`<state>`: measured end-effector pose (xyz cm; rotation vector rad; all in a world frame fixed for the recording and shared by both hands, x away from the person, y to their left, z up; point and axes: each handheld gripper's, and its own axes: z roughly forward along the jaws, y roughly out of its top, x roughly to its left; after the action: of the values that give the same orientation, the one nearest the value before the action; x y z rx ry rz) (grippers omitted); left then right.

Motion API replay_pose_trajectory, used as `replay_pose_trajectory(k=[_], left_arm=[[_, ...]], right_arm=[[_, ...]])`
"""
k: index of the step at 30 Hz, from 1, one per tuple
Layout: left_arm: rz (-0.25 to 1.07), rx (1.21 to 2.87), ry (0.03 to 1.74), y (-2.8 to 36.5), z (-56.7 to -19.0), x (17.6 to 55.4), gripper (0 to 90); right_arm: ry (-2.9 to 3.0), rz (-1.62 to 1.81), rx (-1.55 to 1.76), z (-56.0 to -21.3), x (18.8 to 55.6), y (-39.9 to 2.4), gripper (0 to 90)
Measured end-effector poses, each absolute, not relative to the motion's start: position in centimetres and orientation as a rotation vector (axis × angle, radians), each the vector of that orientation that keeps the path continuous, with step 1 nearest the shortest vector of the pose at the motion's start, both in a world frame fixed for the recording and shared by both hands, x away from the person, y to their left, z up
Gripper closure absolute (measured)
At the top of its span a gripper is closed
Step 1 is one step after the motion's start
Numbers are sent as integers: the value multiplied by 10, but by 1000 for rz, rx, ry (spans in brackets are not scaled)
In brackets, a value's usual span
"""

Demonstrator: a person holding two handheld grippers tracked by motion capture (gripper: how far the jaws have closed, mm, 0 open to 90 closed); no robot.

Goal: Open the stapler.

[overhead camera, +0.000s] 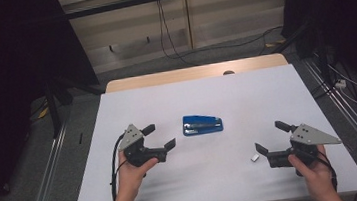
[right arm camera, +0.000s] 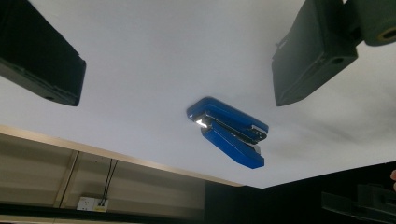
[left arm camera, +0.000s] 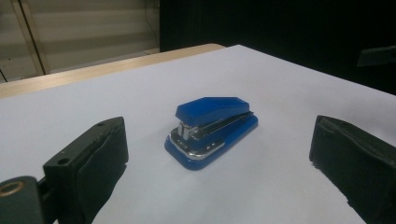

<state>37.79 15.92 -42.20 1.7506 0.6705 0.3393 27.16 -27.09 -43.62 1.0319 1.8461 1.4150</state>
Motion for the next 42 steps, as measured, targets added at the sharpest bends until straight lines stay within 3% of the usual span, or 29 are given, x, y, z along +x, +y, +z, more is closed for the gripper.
replay_pose_trajectory(k=[21,33,38,42], left_arm=[[300,1816,631,118,-427,421,39],[290,1964,621,96,-451,446,116],[261,1990,603,92,-454,451,196],[230,2009,607,88,-460,457,321]], right_arm=[[1788,1441,1080,-433,291,-262,20],[1826,1442,1034,-433,286,-256,21],[1824,1439,1035,-433,285,-257,20],[1822,1433,1029,-432,285,-258,21]])
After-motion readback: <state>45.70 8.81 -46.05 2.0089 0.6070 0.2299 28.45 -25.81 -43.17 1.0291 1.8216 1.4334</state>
